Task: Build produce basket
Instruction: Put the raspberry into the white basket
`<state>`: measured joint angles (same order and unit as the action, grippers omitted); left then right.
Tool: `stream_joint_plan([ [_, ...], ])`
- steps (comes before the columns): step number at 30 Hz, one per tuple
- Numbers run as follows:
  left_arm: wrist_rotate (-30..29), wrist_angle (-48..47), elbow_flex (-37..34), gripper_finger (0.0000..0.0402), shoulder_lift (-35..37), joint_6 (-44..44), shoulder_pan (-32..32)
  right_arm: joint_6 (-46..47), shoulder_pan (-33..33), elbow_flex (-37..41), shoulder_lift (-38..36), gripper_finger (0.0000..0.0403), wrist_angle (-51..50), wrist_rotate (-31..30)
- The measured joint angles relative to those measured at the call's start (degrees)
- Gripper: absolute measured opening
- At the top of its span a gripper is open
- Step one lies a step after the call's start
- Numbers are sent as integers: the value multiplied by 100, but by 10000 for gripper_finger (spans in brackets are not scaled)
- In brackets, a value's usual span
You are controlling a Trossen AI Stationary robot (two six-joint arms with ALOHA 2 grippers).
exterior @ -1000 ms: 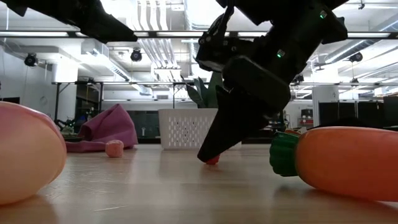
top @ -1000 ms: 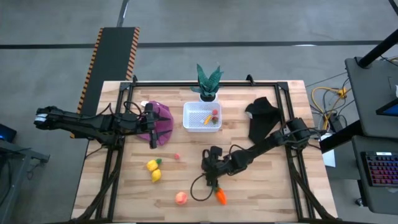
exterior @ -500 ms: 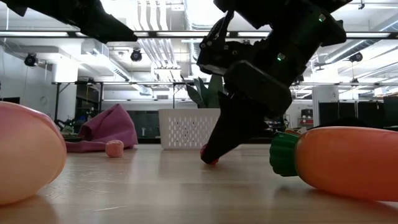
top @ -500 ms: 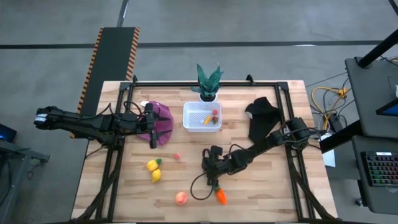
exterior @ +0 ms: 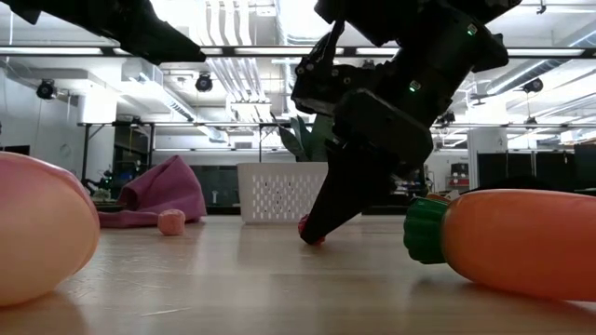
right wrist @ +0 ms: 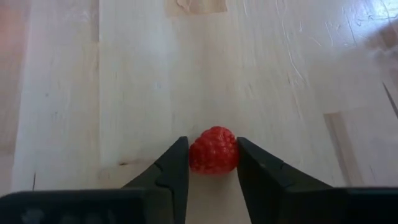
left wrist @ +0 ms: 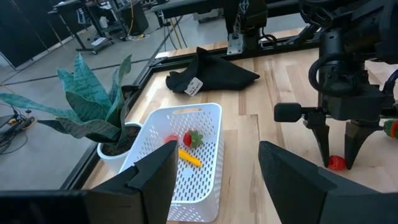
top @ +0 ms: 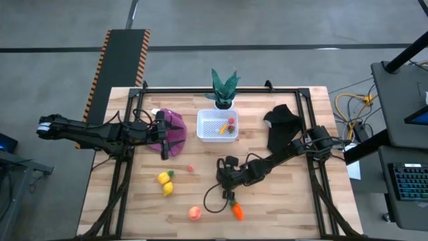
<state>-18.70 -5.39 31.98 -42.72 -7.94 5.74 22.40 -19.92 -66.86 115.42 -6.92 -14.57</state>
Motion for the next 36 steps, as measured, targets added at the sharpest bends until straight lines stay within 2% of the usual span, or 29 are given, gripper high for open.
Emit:
stream_joint_plan([
  [12, 0, 0, -2, 209, 0, 0, 0, 96, -1, -3, -85, 102, -3, 11],
  [18, -1, 0, -2, 209, 0, 0, 0, -37, 31, -5, -630, 100, 151, -58],
  [23, -1, 1, -2, 209, 0, 0, 0, -549, 121, 8, -1255, 100, 86, -491],
  [29, -2, 1, -2, 209, 4, -2, 0, -1218, 691, 19, -1934, 99, -443, -648],
  [36, -2, 15, -2, 209, 17, -26, 0, -1765, 1664, 34, -2074, 100, -1101, -449],
])
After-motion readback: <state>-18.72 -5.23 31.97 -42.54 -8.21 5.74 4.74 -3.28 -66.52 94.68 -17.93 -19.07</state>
